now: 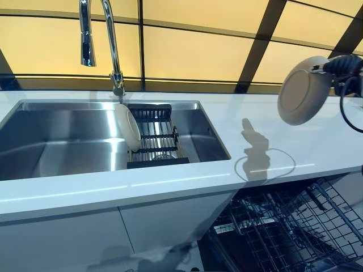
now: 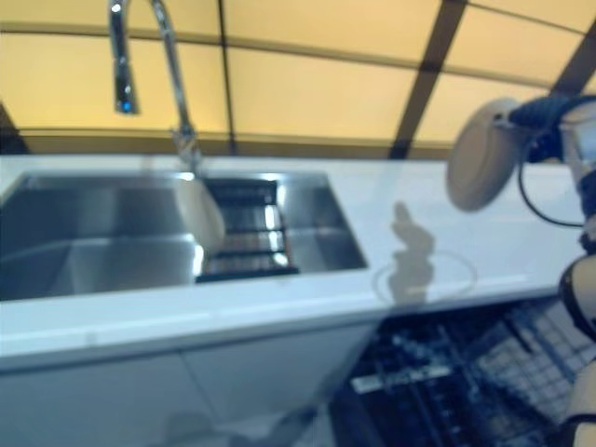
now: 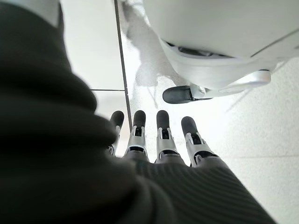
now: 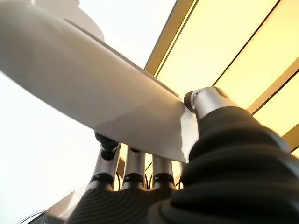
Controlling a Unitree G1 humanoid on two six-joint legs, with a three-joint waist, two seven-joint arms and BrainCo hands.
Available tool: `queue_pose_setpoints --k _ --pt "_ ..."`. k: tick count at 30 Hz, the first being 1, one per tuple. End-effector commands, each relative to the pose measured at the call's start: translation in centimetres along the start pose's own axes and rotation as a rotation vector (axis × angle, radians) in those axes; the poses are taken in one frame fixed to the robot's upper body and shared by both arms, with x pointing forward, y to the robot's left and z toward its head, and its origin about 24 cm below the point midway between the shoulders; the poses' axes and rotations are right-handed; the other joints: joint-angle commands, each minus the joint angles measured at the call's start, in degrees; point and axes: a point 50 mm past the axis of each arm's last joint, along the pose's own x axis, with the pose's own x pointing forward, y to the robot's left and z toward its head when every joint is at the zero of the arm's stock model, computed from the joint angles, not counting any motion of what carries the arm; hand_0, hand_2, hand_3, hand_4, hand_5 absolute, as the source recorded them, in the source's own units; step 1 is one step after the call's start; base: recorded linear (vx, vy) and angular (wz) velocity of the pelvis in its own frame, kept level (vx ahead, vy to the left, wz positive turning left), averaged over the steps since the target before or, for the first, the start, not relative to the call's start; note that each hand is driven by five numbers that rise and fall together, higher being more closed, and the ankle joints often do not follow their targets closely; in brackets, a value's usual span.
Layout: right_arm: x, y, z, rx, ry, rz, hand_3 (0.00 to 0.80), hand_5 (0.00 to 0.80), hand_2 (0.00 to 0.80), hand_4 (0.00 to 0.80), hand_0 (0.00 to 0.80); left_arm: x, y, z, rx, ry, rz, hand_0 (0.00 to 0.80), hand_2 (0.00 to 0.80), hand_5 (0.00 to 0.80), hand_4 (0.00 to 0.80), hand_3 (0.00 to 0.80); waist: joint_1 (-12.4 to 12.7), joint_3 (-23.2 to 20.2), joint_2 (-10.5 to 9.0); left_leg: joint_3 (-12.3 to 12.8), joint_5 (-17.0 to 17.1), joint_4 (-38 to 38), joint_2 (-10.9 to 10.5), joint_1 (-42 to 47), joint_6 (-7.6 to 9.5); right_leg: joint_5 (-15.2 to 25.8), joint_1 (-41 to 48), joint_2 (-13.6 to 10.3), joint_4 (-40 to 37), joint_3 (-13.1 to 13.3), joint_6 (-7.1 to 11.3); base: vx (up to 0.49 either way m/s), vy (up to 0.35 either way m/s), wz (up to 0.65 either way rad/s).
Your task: Take plates into dishwasher
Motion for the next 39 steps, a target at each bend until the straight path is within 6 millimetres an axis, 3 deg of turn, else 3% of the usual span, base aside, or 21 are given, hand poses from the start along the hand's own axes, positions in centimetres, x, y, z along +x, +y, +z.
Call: queue_pose_setpoints --k 1,18,23,28,39 --pt "-3.3 -5.1 3.3 -0.037 -0.098 -0.161 0.800 0.800 0.800 0.800 0.800 0.0 1.6 1.6 0.056 -0.020 0.034 0.000 0.000 0.000 0.000 0.000 -0.77 1.64 -2.60 -1.46 -1.73 -0.14 -0.24 0.58 1.69 -2.80 4.55 -2.79 0.15 0.27 4.38 -0.015 -0.022 -0.14" --pt "-3.9 -6.5 -1.6 -0.147 0.006 -0.083 0.800 0.800 0.800 0.800 0.800 -0.1 1.8 2.4 0.075 -0.037 0.022 0.000 0.000 0.000 0.000 0.000 -5.27 2.64 -2.20 1.74 -2.17 -0.14 -0.08 1.27 1.81 -2.33 3.31 -2.52 0.15 2.79 4.52 -0.008 -0.004 -0.07" --pt "-4.0 -6.1 -2.3 -0.159 0.006 -0.036 0.800 0.800 0.800 0.800 0.800 -0.1 1.9 2.7 0.068 -0.047 0.020 0.000 0.000 0.000 0.000 0.000 -6.70 2.92 -2.22 2.72 -2.32 -0.14 -0.12 1.33 1.91 -2.02 2.68 -2.34 0.15 3.66 4.56 -0.024 0.001 -0.11" --pt "-4.0 -5.9 -5.1 -0.212 0.065 0.005 0.800 0.800 0.800 0.800 0.800 -0.1 2.0 2.4 0.079 -0.039 0.023 0.000 0.000 0.000 0.000 0.000 -8.04 3.01 -2.45 3.81 -2.40 -0.14 0.17 1.60 2.03 -1.94 2.52 -2.06 0.15 4.44 4.58 -0.020 -0.010 -0.06" --pt "-4.4 -4.8 -8.2 -0.284 0.143 0.118 0.800 0.800 0.800 0.800 0.800 -0.1 2.2 3.1 0.083 -0.058 0.025 0.000 0.000 0.000 0.000 0.000 -10.58 3.54 -2.21 5.97 -2.62 -0.14 0.40 1.86 2.16 -1.50 1.51 -1.79 0.15 5.77 4.72 -0.038 -0.011 -0.11"
